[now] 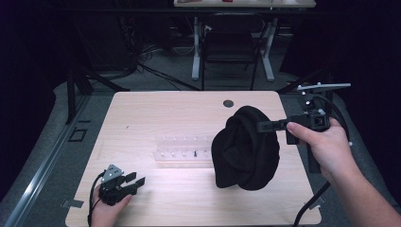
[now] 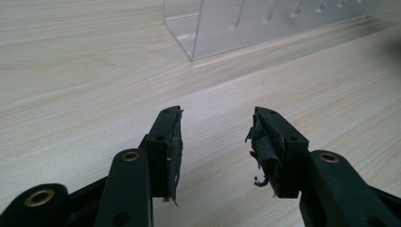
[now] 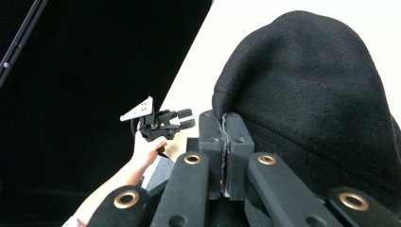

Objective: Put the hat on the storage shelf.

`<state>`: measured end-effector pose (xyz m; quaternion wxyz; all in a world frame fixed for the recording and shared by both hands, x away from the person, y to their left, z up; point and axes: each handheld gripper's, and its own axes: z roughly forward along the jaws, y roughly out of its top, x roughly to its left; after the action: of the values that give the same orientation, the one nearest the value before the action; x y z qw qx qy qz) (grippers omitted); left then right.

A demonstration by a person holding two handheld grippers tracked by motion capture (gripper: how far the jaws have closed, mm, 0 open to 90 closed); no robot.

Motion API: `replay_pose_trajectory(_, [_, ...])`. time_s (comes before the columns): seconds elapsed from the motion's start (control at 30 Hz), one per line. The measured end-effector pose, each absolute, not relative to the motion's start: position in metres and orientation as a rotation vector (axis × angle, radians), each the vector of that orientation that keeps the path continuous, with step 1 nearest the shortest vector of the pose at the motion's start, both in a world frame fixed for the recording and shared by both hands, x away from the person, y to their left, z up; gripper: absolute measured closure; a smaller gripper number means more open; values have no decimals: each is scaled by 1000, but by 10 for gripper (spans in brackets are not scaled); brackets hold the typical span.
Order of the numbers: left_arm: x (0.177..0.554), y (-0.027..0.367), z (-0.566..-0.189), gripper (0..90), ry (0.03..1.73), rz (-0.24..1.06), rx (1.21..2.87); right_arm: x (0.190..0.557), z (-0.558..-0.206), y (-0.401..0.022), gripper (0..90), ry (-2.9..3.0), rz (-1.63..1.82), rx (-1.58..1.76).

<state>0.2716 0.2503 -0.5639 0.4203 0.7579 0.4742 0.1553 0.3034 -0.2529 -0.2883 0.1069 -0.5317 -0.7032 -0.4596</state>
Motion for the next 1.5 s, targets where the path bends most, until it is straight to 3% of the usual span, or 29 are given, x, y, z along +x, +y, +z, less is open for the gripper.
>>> replay_pose_trajectory(1.5, [273, 251, -563, 533, 1180, 386, 1906, 347, -283, -225, 884, -2023, -1441, -1581])
